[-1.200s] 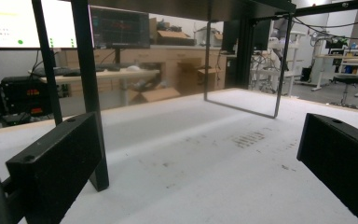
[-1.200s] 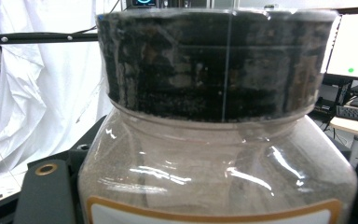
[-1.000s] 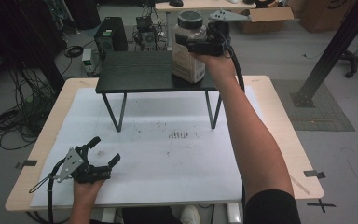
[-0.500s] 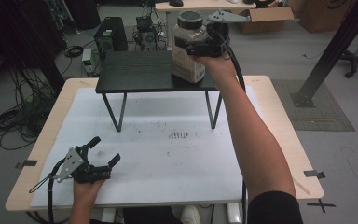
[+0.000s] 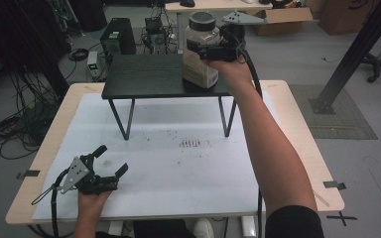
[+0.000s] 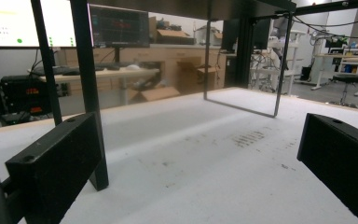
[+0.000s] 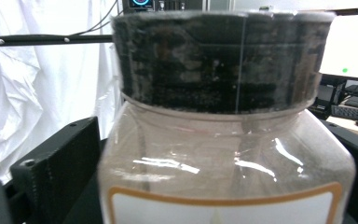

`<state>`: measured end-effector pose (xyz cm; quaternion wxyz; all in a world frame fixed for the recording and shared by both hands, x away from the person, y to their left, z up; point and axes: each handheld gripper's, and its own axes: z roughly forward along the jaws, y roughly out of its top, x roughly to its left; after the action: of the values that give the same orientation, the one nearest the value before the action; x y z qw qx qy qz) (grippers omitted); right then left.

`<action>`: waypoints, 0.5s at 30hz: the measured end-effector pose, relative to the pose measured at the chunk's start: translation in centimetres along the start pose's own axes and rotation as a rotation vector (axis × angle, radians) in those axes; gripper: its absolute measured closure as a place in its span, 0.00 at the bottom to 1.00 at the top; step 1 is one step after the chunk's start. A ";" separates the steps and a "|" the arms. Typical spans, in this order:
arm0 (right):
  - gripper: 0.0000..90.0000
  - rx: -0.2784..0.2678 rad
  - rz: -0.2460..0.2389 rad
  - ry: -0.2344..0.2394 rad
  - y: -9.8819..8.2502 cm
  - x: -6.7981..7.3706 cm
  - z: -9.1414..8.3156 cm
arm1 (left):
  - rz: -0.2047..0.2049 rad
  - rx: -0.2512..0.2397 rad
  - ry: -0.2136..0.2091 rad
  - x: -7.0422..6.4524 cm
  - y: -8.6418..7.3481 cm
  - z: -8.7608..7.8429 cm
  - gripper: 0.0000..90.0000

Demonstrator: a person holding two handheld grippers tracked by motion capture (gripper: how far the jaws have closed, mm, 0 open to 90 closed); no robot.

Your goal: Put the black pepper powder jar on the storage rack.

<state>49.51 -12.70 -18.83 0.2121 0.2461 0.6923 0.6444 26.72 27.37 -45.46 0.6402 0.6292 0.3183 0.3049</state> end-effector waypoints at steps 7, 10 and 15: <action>0.00 -0.012 0.000 -0.009 0.0 0.2 -1.0 | 0.002 0.000 0.001 0.0 0.0 0.0 0.00; 0.00 -0.020 0.007 -0.015 0.0 0.2 -1.6 | 0.002 0.001 0.001 0.0 0.0 0.0 0.00; 0.00 -0.033 0.003 -0.019 0.0 0.4 -2.9 | 0.005 0.002 0.001 0.0 0.0 0.0 0.00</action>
<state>47.45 -14.73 -18.60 0.2217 0.2496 0.6793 0.6535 26.69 27.34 -45.45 0.6388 0.6303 0.3173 0.3065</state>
